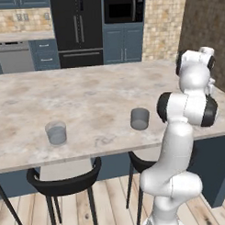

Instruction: There are four ice cubes in the ice bowl. Place two ice cubes in each glass of water.

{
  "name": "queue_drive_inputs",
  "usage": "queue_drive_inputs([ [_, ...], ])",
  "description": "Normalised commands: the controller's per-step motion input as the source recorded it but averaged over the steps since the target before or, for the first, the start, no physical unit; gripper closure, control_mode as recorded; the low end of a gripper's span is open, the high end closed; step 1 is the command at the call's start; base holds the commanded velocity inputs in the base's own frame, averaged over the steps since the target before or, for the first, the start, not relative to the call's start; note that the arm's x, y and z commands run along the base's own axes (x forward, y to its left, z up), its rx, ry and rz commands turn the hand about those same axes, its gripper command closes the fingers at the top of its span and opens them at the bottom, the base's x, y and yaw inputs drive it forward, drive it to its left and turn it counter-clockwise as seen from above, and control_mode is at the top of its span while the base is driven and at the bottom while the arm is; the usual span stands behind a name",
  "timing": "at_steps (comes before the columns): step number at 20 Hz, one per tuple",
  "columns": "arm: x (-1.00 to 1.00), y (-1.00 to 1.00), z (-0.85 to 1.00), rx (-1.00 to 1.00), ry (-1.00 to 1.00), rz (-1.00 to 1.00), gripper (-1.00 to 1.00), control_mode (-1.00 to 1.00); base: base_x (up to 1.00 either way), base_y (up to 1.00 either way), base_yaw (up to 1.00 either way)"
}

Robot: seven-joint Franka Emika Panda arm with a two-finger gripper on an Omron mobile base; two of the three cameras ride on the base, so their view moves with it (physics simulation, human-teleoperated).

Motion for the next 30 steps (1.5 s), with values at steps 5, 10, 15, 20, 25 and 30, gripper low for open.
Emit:
queue_drive_inputs([
  [5,-0.10,1.00,0.36,-0.01,-0.11,0.00,1.00,-1.00,0.00,0.00,0.00],
  [10,0.11,1.00,0.49,-0.14,-0.03,-0.02,1.00,-1.00,0.00,0.00,0.00],
  [15,0.16,0.67,-0.15,-0.21,0.06,-0.03,1.00,-1.00,0.00,0.00,0.00],
  [20,0.50,0.40,-0.41,0.07,0.00,0.00,1.00,-1.00,0.00,0.00,0.00],
  [25,0.64,0.54,-0.13,0.09,-0.01,-0.05,1.00,-1.00,0.00,0.00,0.00],
  [30,0.58,0.23,-0.01,-0.07,0.01,-0.03,1.00,-1.00,0.00,0.00,0.00],
])
